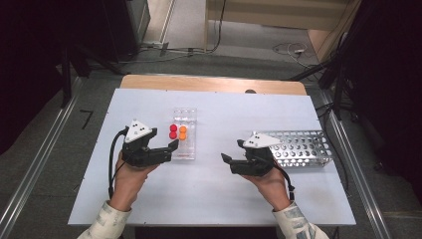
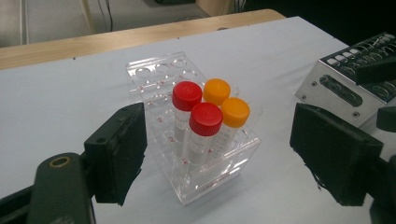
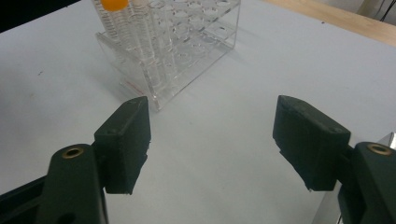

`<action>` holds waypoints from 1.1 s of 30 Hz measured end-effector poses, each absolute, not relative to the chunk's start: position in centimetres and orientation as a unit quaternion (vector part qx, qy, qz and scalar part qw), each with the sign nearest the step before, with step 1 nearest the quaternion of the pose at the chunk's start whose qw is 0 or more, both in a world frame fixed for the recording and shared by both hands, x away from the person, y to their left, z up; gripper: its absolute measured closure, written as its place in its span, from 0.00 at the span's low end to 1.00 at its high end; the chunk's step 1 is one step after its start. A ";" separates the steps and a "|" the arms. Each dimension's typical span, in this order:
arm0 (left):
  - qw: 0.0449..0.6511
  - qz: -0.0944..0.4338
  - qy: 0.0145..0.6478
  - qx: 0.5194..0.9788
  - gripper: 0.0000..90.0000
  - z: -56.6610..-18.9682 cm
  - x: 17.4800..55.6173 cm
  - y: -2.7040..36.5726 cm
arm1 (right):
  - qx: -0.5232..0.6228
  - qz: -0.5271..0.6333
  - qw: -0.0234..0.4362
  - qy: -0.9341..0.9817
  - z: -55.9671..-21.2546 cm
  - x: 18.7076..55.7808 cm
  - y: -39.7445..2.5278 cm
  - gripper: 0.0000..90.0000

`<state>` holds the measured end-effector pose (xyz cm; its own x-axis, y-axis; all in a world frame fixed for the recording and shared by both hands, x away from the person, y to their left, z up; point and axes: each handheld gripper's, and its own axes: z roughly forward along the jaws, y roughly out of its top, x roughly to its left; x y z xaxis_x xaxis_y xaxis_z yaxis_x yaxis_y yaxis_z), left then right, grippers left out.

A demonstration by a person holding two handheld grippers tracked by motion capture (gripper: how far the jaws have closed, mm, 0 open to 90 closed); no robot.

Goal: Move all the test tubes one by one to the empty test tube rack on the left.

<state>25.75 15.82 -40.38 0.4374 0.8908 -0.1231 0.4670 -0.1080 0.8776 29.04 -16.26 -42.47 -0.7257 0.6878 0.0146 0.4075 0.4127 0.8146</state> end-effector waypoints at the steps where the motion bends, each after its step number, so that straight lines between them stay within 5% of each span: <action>1: 0.466 0.228 0.478 0.709 0.20 -40.4 25.7 15.9 | 0.332 0.428 0.164 0.824 -42.5 29.0 -16.3 0.29; 33: 0.463 0.253 0.496 0.690 0.20 -41.7 23.1 18.0 | 0.367 0.434 0.195 0.799 -42.1 27.9 -23.1 0.29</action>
